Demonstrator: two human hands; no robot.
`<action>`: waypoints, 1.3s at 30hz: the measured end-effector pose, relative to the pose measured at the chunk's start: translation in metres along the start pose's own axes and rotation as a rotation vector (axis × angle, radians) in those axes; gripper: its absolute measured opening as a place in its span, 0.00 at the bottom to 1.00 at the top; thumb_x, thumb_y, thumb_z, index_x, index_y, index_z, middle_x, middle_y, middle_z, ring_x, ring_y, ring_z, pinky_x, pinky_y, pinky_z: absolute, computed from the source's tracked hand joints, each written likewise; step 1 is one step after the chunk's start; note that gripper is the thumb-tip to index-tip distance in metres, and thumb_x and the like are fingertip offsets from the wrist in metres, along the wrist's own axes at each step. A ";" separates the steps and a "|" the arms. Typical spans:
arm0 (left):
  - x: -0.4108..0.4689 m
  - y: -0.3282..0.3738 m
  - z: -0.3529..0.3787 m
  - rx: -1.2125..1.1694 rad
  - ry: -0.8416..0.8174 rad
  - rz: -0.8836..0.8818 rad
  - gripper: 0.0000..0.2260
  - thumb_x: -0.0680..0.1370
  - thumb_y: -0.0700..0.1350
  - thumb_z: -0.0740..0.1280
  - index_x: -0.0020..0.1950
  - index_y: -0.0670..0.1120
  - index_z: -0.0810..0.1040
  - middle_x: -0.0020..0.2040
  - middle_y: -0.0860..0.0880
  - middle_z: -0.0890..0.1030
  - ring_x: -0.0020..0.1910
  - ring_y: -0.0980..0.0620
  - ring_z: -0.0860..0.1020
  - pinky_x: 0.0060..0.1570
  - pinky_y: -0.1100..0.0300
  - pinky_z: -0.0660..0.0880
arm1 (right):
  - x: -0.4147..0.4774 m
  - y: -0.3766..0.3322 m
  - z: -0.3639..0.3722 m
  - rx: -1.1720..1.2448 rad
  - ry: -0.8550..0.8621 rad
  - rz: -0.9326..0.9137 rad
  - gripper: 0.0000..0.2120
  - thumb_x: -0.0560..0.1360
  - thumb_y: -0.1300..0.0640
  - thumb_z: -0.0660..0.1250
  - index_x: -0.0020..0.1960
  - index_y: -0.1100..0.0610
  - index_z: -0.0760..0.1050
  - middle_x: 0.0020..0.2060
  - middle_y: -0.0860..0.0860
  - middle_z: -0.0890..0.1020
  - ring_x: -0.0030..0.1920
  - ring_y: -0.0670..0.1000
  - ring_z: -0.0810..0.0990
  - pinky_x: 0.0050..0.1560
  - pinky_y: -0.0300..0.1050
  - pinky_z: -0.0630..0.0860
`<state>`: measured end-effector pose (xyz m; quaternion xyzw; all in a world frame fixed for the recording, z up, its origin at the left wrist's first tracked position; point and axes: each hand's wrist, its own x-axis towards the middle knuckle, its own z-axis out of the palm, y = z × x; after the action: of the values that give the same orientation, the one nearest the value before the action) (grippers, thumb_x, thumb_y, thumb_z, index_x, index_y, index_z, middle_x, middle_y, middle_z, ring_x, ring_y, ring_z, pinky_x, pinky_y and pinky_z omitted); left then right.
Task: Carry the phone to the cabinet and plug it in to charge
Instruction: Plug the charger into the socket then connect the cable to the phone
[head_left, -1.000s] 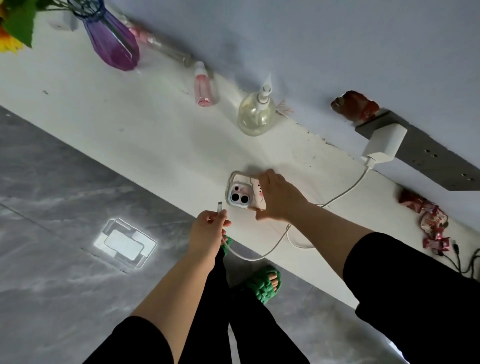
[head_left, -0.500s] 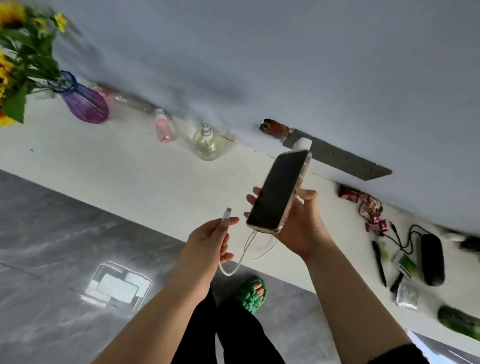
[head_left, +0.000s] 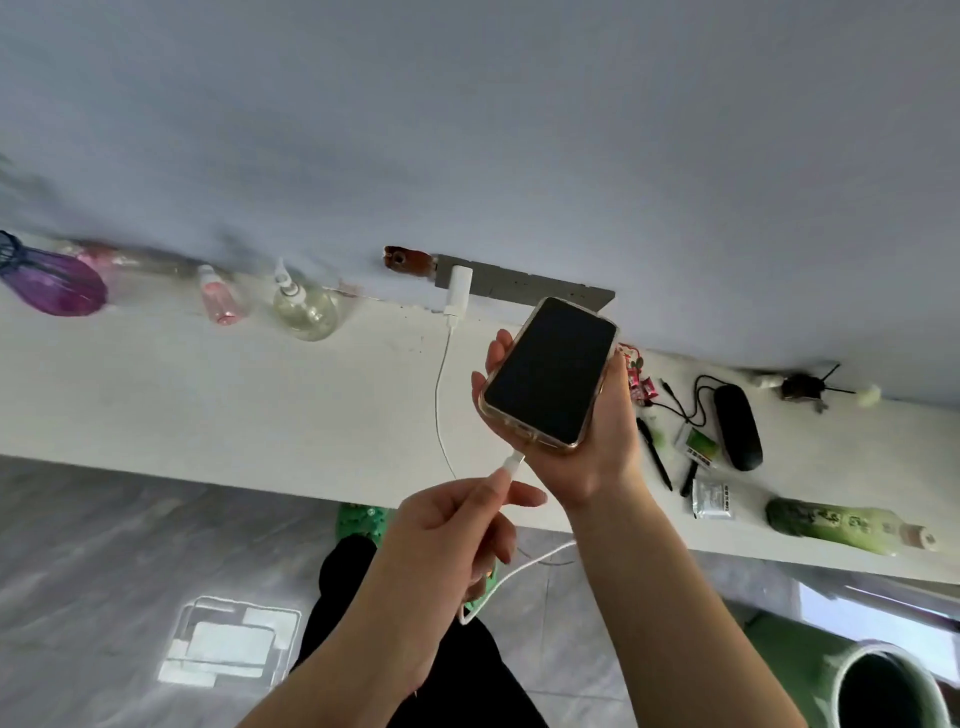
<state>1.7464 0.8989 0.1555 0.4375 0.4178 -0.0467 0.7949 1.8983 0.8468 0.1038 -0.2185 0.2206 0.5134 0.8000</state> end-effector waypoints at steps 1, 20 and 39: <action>-0.002 0.001 0.006 -0.015 -0.013 0.007 0.14 0.78 0.51 0.63 0.42 0.47 0.86 0.27 0.49 0.74 0.20 0.57 0.61 0.20 0.67 0.59 | -0.006 -0.003 0.001 0.000 -0.012 -0.010 0.28 0.75 0.34 0.57 0.54 0.59 0.78 0.50 0.58 0.81 0.50 0.58 0.80 0.58 0.58 0.75; 0.000 0.000 0.056 -0.095 -0.015 0.028 0.16 0.79 0.49 0.62 0.38 0.49 0.86 0.35 0.46 0.86 0.18 0.58 0.62 0.18 0.68 0.60 | -0.040 -0.031 -0.006 -0.065 -0.033 -0.096 0.31 0.74 0.31 0.55 0.60 0.57 0.74 0.54 0.57 0.79 0.52 0.57 0.79 0.60 0.60 0.73; 0.007 0.001 0.063 -0.136 0.061 -0.064 0.16 0.80 0.44 0.61 0.36 0.44 0.84 0.32 0.47 0.84 0.19 0.58 0.64 0.17 0.68 0.62 | -0.037 -0.034 -0.018 -0.172 -0.014 -0.108 0.39 0.71 0.27 0.54 0.67 0.55 0.72 0.56 0.59 0.82 0.54 0.59 0.82 0.54 0.60 0.78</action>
<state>1.7907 0.8552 0.1675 0.3702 0.4576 -0.0304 0.8078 1.9133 0.7963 0.1147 -0.2943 0.1580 0.4881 0.8063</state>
